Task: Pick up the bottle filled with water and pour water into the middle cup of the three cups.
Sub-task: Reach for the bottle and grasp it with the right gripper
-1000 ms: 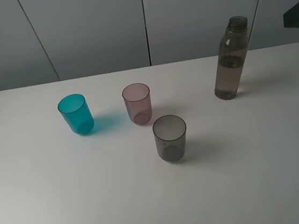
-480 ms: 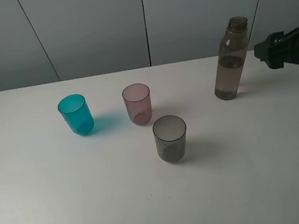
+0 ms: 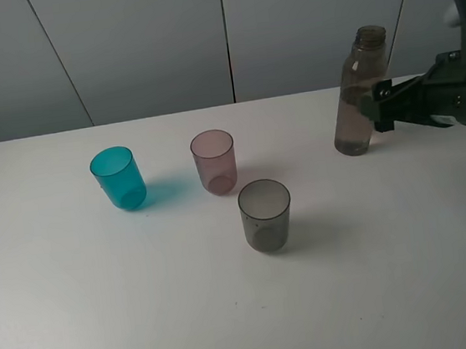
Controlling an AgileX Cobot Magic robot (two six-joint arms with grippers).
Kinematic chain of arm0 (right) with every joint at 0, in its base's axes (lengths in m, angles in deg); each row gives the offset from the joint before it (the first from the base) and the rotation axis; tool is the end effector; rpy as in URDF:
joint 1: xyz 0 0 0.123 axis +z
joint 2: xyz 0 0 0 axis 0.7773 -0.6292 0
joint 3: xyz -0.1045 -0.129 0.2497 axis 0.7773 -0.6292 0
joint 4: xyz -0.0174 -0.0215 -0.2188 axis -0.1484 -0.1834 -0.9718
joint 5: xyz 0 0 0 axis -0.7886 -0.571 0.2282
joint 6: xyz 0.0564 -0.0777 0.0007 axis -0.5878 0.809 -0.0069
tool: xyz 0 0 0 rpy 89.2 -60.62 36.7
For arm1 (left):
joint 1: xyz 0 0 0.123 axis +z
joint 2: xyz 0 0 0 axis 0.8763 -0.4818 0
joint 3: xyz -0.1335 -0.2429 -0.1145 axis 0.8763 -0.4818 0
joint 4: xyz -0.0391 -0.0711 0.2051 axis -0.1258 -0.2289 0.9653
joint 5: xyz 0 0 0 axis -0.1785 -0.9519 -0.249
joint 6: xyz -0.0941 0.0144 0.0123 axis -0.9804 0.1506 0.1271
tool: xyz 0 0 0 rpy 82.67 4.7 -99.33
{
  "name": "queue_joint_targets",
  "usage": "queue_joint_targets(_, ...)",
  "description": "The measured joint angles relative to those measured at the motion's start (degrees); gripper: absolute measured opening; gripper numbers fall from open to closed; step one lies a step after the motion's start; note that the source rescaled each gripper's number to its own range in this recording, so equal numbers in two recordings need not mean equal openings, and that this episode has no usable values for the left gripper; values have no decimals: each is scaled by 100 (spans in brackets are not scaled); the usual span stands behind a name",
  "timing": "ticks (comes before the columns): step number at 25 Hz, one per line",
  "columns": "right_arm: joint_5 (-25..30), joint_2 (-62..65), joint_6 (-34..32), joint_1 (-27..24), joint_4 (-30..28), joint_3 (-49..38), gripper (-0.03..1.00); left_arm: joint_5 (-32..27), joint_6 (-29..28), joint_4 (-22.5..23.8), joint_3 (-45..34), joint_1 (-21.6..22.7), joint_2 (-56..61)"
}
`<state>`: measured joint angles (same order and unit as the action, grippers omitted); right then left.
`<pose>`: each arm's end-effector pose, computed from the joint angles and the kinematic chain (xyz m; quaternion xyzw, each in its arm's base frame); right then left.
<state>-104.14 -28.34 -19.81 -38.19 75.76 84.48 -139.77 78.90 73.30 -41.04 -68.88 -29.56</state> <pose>0.2161 0.0491 0.2283 -0.0656 0.8646 0.0721 0.4929 -0.0454 0.0074 0.2605 0.0472 0.8534 -0.0329 0.5182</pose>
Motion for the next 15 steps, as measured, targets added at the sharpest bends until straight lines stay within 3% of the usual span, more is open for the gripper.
queue_joint_targets(9, -1881, -1480, -304, 25, -308, -34, 100, 0, 0, 0, 0, 0, 0)
queue_joint_targets(15, -2587, -2368, -365, 25, -383, -34, 100, 0, 0, 0, 0, 0, 0)
